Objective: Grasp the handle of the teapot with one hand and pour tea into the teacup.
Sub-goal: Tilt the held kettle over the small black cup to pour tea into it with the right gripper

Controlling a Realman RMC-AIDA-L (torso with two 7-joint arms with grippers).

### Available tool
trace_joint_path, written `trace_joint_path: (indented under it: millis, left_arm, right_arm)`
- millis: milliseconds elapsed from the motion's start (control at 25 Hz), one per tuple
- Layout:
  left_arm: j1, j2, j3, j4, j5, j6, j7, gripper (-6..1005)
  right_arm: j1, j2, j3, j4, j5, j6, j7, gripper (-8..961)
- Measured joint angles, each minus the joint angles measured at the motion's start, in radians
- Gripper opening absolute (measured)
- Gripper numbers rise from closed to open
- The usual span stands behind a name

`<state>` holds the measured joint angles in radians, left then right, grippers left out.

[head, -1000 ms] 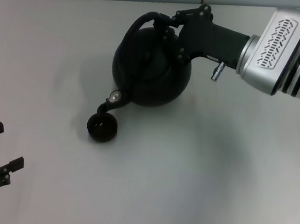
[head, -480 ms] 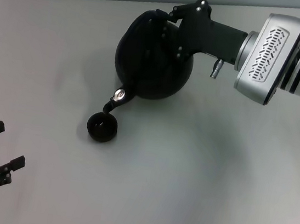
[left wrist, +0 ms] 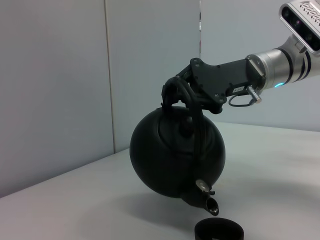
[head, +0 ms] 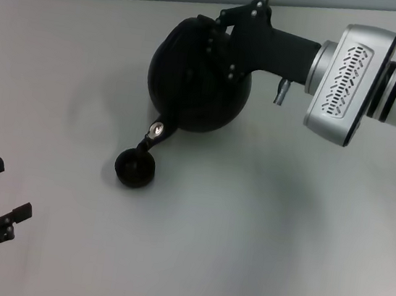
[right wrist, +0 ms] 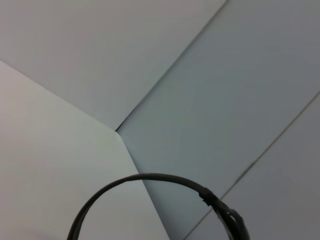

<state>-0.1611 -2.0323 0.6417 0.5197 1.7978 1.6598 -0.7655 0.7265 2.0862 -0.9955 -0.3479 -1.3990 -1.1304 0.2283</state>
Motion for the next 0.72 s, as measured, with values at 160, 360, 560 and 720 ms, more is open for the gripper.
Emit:
trace_joint_path:
  millis: [160, 360, 560, 720]
  left_arm:
    - [0.0, 0.0, 0.0, 0.0, 0.0, 0.0, 0.0, 807]
    - [0.001, 0.0, -0.001, 0.0, 0.0, 0.0, 0.0, 807]
    - [0.003, -0.002, -0.001, 0.0, 0.0, 0.0, 0.0, 807]
    - [0.006, -0.002, -0.002, 0.004, 0.0, 0.001, 0.0, 807]
  right_arm:
    - [0.001, 0.0, -0.007, -0.008, 0.0, -0.003, -0.018, 66]
    - [0.001, 0.0, -0.008, -0.008, 0.001, -0.008, 0.008, 66]
    - [0.005, -0.006, -0.008, -0.021, -0.003, 0.042, 0.254, 66]
    - [-0.018, -0.012, 0.007, -0.052, -0.006, 0.074, 0.482, 66]
